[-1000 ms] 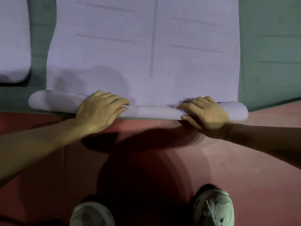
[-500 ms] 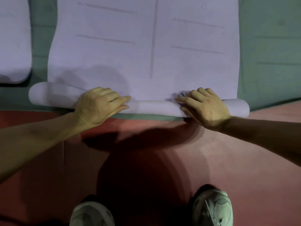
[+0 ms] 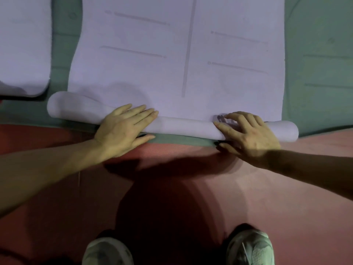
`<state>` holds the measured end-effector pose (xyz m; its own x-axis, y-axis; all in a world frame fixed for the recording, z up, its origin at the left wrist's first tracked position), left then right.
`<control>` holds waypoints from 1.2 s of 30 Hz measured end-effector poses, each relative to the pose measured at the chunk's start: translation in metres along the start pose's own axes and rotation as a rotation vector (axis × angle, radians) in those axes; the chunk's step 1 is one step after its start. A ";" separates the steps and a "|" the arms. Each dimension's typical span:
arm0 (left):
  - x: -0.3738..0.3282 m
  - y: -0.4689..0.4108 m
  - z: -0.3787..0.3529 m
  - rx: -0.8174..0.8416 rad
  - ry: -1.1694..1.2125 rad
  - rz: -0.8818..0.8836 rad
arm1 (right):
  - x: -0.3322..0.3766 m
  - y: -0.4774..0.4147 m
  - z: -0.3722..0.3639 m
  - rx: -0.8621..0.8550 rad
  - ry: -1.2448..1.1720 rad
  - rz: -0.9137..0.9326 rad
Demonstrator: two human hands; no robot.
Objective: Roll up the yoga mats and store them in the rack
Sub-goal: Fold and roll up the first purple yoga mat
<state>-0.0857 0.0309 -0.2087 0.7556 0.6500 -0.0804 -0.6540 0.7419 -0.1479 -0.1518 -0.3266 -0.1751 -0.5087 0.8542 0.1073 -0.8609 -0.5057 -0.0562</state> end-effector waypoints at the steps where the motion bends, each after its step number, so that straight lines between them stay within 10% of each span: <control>1: 0.000 -0.001 0.000 0.002 0.005 -0.003 | -0.001 -0.001 0.001 0.004 -0.007 0.010; 36: 0.005 -0.021 0.031 -0.155 0.022 0.100 | -0.028 -0.018 -0.005 0.011 -0.106 -0.032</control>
<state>-0.0692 0.0234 -0.1751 0.6891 0.7141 -0.1233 -0.7136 0.6388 -0.2878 -0.1226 -0.3409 -0.1816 -0.4771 0.8526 0.2130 -0.8762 -0.4803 -0.0402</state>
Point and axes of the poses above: each hand's wrist, its own y-axis away from the middle knuckle, its own z-axis out of the back of the hand, x = y × z, the point moved 3 cm from there along -y, towards the middle knuckle, and after that the axes turned 1 degree about -x, right-handed, at the moved point
